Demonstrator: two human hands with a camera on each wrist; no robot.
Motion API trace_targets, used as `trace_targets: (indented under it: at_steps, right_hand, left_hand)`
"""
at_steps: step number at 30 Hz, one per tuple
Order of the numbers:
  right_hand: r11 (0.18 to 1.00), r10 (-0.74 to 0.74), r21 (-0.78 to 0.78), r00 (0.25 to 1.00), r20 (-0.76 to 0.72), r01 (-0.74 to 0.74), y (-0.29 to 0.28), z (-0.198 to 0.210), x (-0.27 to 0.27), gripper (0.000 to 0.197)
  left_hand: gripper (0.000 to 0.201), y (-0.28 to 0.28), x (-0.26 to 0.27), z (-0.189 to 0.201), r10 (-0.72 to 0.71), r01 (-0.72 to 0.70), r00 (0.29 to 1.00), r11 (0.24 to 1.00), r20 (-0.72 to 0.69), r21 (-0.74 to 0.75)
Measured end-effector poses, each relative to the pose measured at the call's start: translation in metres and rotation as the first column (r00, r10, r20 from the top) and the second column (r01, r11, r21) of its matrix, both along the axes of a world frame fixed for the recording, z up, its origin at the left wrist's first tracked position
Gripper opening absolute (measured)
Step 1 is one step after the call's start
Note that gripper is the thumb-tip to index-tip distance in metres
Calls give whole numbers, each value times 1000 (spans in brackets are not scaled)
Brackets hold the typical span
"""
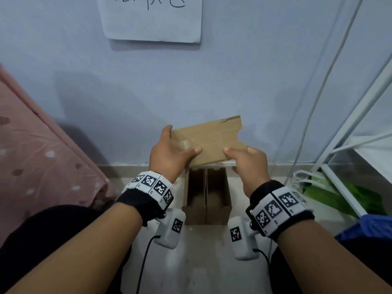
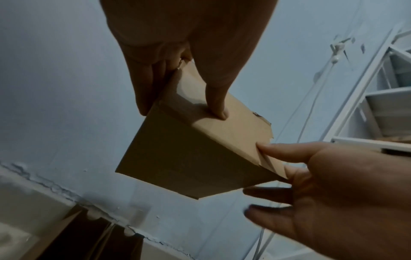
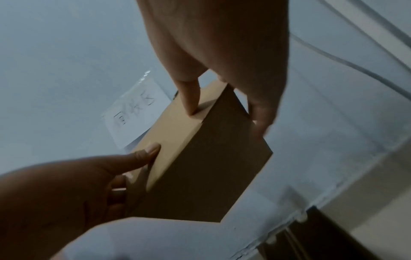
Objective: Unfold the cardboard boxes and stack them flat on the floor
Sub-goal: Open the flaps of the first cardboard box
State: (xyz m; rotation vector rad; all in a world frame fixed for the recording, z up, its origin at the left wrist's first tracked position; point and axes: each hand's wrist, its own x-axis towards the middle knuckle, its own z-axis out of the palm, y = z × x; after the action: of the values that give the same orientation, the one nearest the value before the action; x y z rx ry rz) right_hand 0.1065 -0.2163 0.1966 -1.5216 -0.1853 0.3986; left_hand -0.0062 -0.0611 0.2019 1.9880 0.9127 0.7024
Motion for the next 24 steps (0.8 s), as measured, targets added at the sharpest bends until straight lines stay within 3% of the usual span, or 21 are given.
trace_targets:
  at_steps: [2, 5, 7, 11, 16, 20, 24]
  right_hand:
    - [973, -7, -224, 977, 214, 56, -2, -2, -2, 39]
    - [922, 34, -370, 926, 377, 117, -8, 4, -10, 40]
    - [935, 37, -342, 938, 345, 89, -12, 9, -13, 40]
    - [907, 51, -407, 934, 355, 105, -17, 17, -25, 65]
    - [905, 90, -421, 936, 340, 66, -16, 21, -22, 65]
    - [907, 82, -415, 935, 346, 73, -14, 26, -22, 77]
    - [907, 88, -416, 937, 339, 65, -12, 24, -24, 75]
  left_hand:
    - [98, 0, -3, -1, -11, 11, 1000, 1000, 28, -8]
    - [94, -3, -10, -3, -18, 20, 997, 1000, 72, -24]
    - [90, -5, -11, -3, -28, 33, 994, 999, 108, -39]
    - [92, -12, -16, 1, -82, 87, 987, 996, 136, -30]
    - [103, -15, -20, 7, -114, 116, 987, 993, 109, -17]
    - [102, -15, -22, 10, -128, 130, 988, 991, 89, -17]
    - [99, -15, -23, 12, -113, 112, 991, 994, 67, 12]
